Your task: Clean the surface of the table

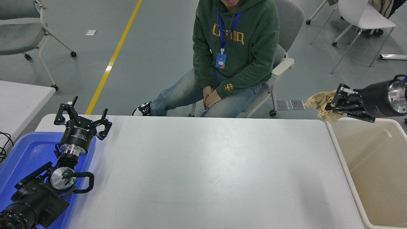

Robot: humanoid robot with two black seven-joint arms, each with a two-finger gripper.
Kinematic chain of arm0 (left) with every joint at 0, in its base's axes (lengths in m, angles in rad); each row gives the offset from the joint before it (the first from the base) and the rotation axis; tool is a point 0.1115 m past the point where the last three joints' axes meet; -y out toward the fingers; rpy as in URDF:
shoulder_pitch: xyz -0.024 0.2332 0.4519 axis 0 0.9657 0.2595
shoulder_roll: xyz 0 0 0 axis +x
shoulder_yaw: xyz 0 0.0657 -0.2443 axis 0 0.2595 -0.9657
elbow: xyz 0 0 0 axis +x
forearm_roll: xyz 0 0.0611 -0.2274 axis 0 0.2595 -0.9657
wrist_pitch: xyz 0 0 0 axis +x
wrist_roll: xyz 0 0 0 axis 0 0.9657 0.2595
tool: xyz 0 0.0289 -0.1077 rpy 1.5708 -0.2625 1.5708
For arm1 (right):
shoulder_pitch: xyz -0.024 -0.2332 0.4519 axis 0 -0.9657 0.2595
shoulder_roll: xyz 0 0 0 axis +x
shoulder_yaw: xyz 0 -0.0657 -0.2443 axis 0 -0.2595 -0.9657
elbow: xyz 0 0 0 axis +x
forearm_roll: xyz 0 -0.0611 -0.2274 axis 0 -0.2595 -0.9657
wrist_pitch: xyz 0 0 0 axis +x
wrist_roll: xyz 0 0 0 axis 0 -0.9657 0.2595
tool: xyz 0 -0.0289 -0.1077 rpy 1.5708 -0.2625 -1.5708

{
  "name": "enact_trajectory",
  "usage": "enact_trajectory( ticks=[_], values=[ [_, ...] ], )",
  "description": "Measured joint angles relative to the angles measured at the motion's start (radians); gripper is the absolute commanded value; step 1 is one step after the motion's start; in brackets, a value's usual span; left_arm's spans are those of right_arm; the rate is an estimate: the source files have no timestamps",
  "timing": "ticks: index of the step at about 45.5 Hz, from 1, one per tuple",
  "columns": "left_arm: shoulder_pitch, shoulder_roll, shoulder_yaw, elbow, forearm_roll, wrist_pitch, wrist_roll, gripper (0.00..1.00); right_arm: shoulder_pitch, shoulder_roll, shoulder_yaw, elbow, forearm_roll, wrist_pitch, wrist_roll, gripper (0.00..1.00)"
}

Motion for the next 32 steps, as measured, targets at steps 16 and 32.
enact_trajectory(
  ticks=[16, 32],
  values=[
    [0.0, 0.0, 0.0, 0.0, 0.0, 0.0, 0.0, 1.0, -0.037, 0.007, -0.005, -0.14, -0.001, -0.022, 0.001, 0.0],
    [0.0, 0.0, 0.0, 0.0, 0.0, 0.0, 0.0, 1.0, -0.165, 0.074, 0.001, -0.398, -0.003, -0.1, 0.013, 0.0]
  ],
)
